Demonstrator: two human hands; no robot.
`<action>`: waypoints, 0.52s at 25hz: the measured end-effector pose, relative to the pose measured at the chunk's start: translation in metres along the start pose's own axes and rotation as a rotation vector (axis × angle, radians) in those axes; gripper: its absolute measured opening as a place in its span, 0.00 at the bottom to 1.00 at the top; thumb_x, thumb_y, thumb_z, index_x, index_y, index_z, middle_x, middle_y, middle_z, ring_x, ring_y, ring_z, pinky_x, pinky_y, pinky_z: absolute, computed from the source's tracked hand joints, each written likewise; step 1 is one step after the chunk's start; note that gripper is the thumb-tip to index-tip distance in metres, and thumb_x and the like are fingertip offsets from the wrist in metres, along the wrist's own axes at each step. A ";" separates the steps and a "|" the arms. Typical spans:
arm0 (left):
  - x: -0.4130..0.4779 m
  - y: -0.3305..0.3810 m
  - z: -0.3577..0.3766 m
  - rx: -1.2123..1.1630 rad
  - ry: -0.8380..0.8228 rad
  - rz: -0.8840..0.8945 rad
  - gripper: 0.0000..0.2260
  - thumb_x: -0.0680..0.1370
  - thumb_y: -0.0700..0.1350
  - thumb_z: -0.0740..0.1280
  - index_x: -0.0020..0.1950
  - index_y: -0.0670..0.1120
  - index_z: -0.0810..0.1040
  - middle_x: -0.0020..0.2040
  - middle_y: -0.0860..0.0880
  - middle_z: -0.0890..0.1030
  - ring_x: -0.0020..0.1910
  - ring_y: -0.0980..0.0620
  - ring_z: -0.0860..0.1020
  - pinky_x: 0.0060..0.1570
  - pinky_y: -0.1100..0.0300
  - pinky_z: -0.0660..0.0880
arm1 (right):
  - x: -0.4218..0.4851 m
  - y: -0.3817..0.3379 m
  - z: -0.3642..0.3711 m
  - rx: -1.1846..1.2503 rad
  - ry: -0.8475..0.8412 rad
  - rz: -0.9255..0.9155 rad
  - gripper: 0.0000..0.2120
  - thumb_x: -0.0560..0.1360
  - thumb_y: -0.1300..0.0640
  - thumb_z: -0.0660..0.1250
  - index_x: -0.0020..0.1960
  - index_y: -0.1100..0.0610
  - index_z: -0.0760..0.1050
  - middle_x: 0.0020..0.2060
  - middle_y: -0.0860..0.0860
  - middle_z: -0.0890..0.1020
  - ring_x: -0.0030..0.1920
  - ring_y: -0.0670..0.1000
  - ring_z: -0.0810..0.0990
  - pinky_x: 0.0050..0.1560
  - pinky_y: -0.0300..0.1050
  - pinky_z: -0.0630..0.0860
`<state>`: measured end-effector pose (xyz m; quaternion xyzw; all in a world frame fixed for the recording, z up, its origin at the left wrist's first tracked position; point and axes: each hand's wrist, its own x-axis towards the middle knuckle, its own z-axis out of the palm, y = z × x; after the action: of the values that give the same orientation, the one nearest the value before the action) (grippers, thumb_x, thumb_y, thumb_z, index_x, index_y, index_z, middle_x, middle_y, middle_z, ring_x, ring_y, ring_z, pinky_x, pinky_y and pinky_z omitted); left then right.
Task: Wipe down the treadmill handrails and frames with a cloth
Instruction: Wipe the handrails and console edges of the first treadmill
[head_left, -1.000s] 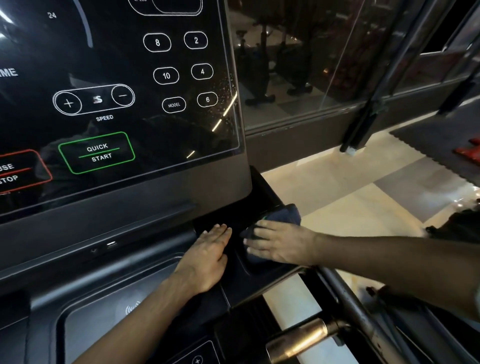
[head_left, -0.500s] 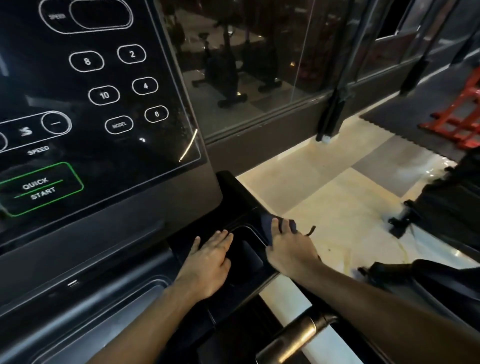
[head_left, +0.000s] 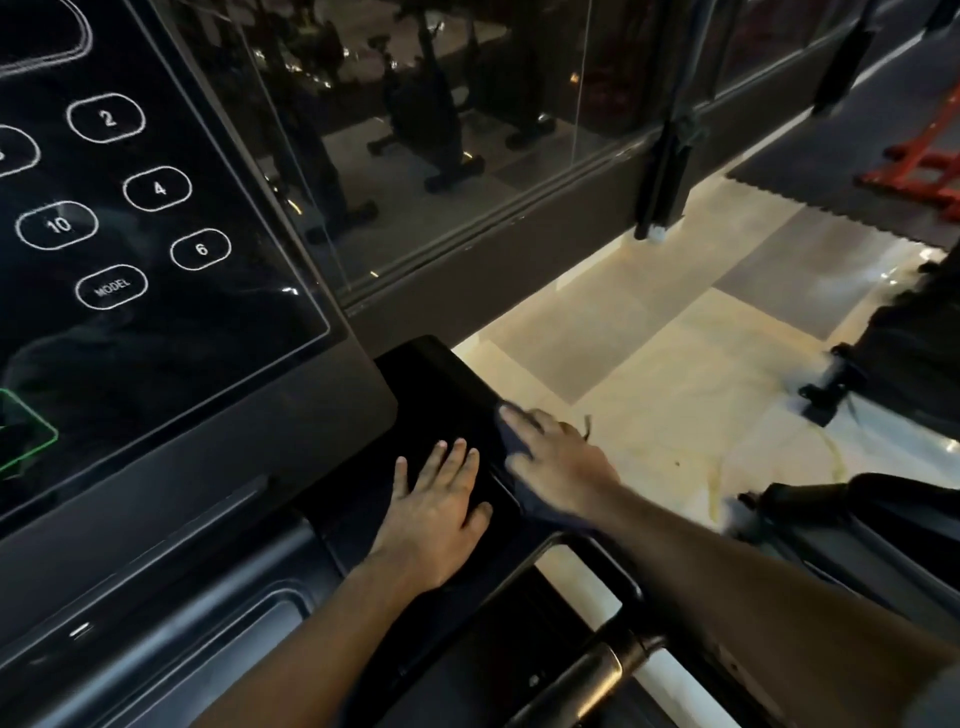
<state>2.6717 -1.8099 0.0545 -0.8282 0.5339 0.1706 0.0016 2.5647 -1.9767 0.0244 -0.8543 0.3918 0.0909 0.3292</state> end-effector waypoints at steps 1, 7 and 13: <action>0.002 0.002 0.000 0.011 -0.003 0.001 0.30 0.83 0.59 0.50 0.80 0.50 0.43 0.80 0.53 0.42 0.78 0.54 0.37 0.75 0.44 0.36 | 0.007 0.006 -0.009 0.102 -0.029 0.081 0.24 0.80 0.39 0.50 0.75 0.34 0.54 0.76 0.53 0.63 0.70 0.61 0.68 0.66 0.57 0.68; 0.008 0.008 0.008 0.101 0.043 -0.027 0.31 0.82 0.62 0.48 0.80 0.50 0.45 0.81 0.52 0.43 0.78 0.53 0.38 0.76 0.45 0.37 | -0.019 0.015 0.011 -0.177 0.155 0.001 0.31 0.79 0.38 0.48 0.79 0.46 0.52 0.71 0.51 0.70 0.64 0.60 0.75 0.68 0.67 0.57; 0.007 0.017 0.008 0.088 0.027 0.035 0.30 0.82 0.61 0.49 0.80 0.50 0.46 0.81 0.52 0.44 0.78 0.54 0.39 0.77 0.47 0.38 | -0.036 0.021 0.021 0.014 0.231 0.050 0.30 0.79 0.39 0.52 0.77 0.52 0.58 0.69 0.54 0.70 0.64 0.61 0.73 0.62 0.56 0.72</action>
<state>2.6566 -1.8222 0.0476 -0.8200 0.5554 0.1357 0.0279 2.5271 -1.9521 0.0129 -0.8468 0.4488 -0.0026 0.2854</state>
